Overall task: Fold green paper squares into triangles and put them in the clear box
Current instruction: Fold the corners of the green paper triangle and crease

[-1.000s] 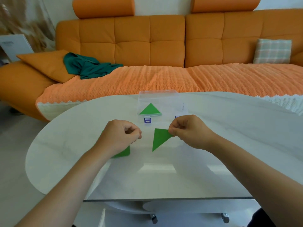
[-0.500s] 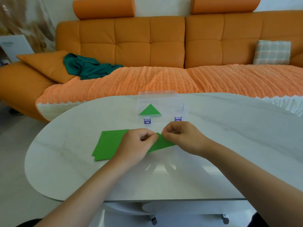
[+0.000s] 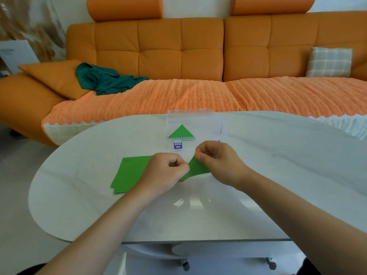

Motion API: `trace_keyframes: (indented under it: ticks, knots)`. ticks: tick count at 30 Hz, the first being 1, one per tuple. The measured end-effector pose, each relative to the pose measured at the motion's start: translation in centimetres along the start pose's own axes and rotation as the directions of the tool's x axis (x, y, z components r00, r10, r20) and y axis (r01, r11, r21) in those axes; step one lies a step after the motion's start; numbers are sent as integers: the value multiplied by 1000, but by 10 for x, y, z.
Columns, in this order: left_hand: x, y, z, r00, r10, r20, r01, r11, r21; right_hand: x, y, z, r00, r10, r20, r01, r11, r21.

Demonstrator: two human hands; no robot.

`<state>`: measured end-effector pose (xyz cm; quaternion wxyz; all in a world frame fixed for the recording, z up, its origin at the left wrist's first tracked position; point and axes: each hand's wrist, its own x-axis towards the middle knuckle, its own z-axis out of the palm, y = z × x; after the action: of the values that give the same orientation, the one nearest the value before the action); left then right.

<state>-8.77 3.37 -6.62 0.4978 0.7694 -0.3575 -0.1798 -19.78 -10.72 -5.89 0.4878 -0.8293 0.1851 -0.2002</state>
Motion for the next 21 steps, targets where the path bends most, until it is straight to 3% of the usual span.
trace_keyframes:
  ticks: [3,7,9,13,16,18,21]
  knots:
    - [1,-1,-6,998,-39,55,40,999,-23,4,2,-6,994,46,-95,-40,997,61]
    - [2,-3,-19,992,-62,113,41,983,181,7,5,-7,976,105,-191,-85,990,113]
    - [2,-5,-26,996,-54,74,32,964,263,9,4,-9,967,106,-232,-76,988,132]
    - [6,-2,-26,989,92,-119,-76,988,132,8,-1,-5,980,92,-175,-62,984,167]
    - [12,-3,-22,991,127,-40,-124,990,71,7,-4,7,986,55,-158,-22,980,198]
    - [16,-4,-22,990,141,12,-142,983,116,8,-7,11,985,44,-165,-7,975,223]
    - [24,-4,-28,988,153,-14,-149,976,161,12,-7,14,988,51,-147,-23,982,186]
